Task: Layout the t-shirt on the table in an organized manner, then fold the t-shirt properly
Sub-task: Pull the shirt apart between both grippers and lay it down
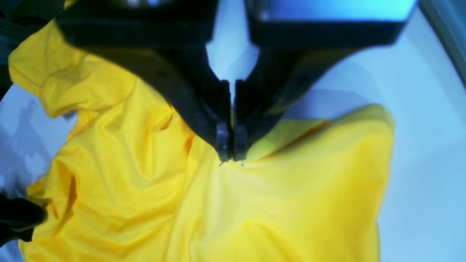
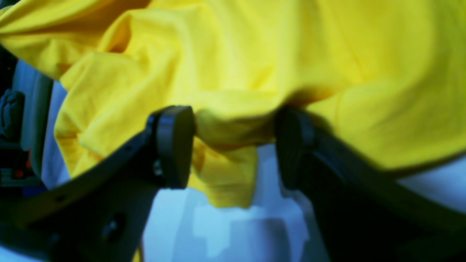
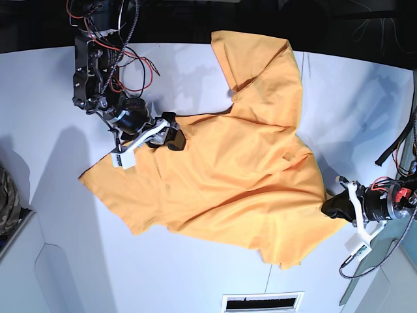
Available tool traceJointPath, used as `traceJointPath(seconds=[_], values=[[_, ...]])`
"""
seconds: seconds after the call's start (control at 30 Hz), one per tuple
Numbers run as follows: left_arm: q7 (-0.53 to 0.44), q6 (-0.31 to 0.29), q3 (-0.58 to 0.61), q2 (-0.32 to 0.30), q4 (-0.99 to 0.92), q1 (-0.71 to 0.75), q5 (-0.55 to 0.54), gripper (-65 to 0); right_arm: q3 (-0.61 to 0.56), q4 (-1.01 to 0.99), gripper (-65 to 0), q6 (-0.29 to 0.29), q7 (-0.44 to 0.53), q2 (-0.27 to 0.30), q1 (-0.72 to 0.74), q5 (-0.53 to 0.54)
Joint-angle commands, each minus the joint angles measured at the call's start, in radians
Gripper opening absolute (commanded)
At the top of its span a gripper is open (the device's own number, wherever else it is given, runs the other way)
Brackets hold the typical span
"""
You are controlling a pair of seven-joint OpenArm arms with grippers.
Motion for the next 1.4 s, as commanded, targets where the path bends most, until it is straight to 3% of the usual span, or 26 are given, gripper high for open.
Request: traceJointPath(seconds=[0.0, 0.07, 0.17, 0.2, 0.27, 0.4, 0.5, 0.63, 0.77, 0.93, 1.1, 1.2, 1.23, 1.3, 1.33, 1.37], values=[[-0.018, -0.011, -0.009, -0.016, 0.016, -0.027, -0.017, -65.0, -0.017, -0.005, -29.1, -0.004, -0.049, -0.017, -0.003, -0.031], [-0.018, -0.011, -0.009, -0.016, 0.016, -0.027, -0.019, -65.0, -0.034, -0.005, -36.3, 0.0, -0.045, -0.034, 0.0, -0.034], [-0.018, -0.011, -0.009, -0.017, 0.016, -0.028, -0.018, -65.0, -0.039, 0.001, -61.9, 0.003, -0.008, -0.046, 0.0, -0.034], [-0.018, -0.011, -0.009, -0.017, 0.016, -0.028, -0.018, -65.0, -0.039, 0.002, -65.0, 0.016, 0.007, -0.046, 0.0, -0.034], [-0.018, -0.011, -0.009, -0.019, 0.016, -0.028, -0.019, -65.0, -0.036, 0.022, -65.0, 0.046, 0.019, -0.043, 0.0, -0.033], [-0.008, -0.028, -0.009, -0.037, 0.016, -0.029, -0.04, -65.0, -0.026, 0.135, -65.0, 0.053, 0.0, -0.029, -0.002, -0.037], [0.071, -0.042, -0.009, -0.056, 0.016, -0.028, -0.168, -65.0, -0.023, 0.241, -65.0, 0.052, -0.025, 0.012, 0.0, -0.038], [0.241, -0.042, -0.009, -0.061, 0.016, -0.027, -0.352, -65.0, -0.023, 0.275, -65.0, 0.04, -0.03, 0.107, 0.041, -0.082], [0.338, -0.042, -0.008, -0.061, 0.016, 0.005, -0.512, -65.0, -0.023, 0.272, -65.0, 0.029, -0.031, 0.215, 0.114, -0.137], [0.352, -0.042, -0.008, -0.061, 0.016, 0.074, -0.545, -65.0, -0.023, 0.188, -65.0, 0.018, -0.031, 0.342, 0.244, -0.141], [0.338, -0.042, -0.008, -0.057, 0.016, 0.145, -0.546, -39.2, -0.023, 0.065, -65.0, 0.018, -0.031, 0.392, 0.387, -0.088], [0.332, -0.042, -0.008, -0.053, 0.016, 0.176, -0.545, -34.4, -0.023, 0.039, -65.0, 0.018, -0.031, 0.388, 0.415, -0.043], [0.331, -0.042, -0.008, -0.053, 0.016, 0.183, -0.545, -34.4, -0.023, 0.039, -61.7, 0.018, -0.032, 0.384, 0.414, -0.035], [0.328, -0.042, -0.008, -0.053, 0.016, 0.186, -0.54, -34.4, -0.021, 0.039, -42.1, 0.006, -0.078, 0.368, 0.409, -0.016], [0.325, -0.042, -0.009, -0.053, 0.016, 0.185, -0.532, -34.4, -0.021, 0.04, -34.7, -0.005, -0.117, 0.358, 0.406, -0.004], [0.319, -0.042, -0.009, -0.053, 0.016, 0.183, -0.52, -34.4, -0.018, 0.04, -31.3, -0.009, -0.158, 0.35, 0.401, 0.013]])
